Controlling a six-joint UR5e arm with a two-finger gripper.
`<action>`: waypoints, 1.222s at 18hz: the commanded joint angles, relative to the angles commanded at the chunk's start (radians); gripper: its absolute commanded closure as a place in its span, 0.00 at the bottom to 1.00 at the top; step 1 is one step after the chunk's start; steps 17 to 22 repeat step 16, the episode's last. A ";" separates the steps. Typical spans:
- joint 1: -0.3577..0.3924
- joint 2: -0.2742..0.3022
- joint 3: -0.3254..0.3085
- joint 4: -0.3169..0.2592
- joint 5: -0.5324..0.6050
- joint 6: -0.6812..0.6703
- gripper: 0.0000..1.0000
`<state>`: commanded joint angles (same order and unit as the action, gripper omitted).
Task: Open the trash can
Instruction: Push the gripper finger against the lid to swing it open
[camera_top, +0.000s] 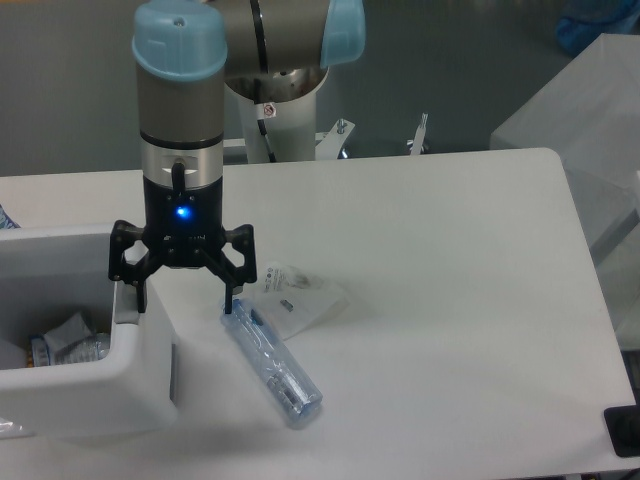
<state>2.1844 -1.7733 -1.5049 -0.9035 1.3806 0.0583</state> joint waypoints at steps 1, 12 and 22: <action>0.003 0.002 0.002 0.000 0.000 0.008 0.00; 0.060 -0.003 0.034 0.032 0.021 0.182 0.00; 0.098 0.028 -0.018 0.023 0.090 0.320 0.00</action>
